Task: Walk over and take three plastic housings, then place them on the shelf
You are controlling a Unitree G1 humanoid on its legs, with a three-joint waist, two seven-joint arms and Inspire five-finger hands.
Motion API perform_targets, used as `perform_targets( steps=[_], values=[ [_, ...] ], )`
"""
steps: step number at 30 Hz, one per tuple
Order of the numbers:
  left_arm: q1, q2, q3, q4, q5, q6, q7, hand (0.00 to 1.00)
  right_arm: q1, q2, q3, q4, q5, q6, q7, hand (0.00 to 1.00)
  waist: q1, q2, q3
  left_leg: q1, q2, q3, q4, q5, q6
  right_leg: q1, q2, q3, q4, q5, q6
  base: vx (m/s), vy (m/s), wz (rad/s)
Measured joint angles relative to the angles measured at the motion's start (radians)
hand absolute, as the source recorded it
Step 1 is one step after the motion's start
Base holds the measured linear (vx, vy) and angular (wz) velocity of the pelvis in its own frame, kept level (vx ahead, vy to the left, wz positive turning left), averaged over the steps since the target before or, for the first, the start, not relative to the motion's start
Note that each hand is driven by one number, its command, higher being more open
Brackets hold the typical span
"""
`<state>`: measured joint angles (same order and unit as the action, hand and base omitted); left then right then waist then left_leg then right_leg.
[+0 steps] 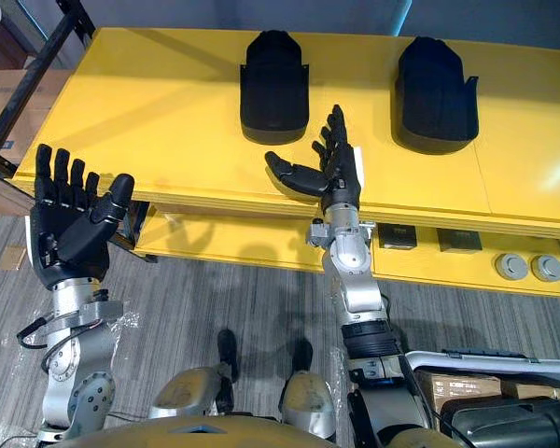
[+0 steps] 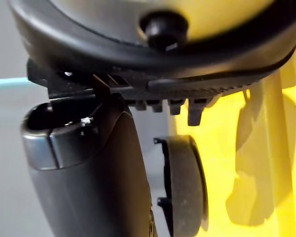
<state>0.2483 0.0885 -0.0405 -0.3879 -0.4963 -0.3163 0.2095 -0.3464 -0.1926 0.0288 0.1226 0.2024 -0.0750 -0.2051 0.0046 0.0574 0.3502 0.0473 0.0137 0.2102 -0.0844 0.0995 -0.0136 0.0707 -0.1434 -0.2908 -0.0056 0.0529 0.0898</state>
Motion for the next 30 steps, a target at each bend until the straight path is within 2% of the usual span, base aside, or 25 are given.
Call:
perform_targets(
  steps=[8, 30],
  values=[
    [-0.005, 0.0, -0.002, 0.019, 0.0, 0.013, 0.001, 1.0, 0.0, 0.0, -0.044, -0.003, -0.002, 0.001, -0.07, 1.0, -0.001, 0.0, 0.0, -0.004, 0.005, 0.028, 0.0, -0.009, -0.007, -0.014, 0.007, 0.029, -0.012, 0.008, 0.002, 0.0, 0.007, -0.1],
    [-0.023, 0.002, -0.026, 0.018, -0.002, 0.018, -0.01, 1.0, -0.062, -0.049, -0.158, 0.045, -0.002, 0.023, -0.09, 1.0, -0.021, 0.002, 0.0, -0.003, 0.004, 0.032, 0.001, -0.01, -0.001, -0.019, 0.006, 0.039, -0.008, 0.008, 0.001, 0.0, 0.0, 0.0]
  ],
)
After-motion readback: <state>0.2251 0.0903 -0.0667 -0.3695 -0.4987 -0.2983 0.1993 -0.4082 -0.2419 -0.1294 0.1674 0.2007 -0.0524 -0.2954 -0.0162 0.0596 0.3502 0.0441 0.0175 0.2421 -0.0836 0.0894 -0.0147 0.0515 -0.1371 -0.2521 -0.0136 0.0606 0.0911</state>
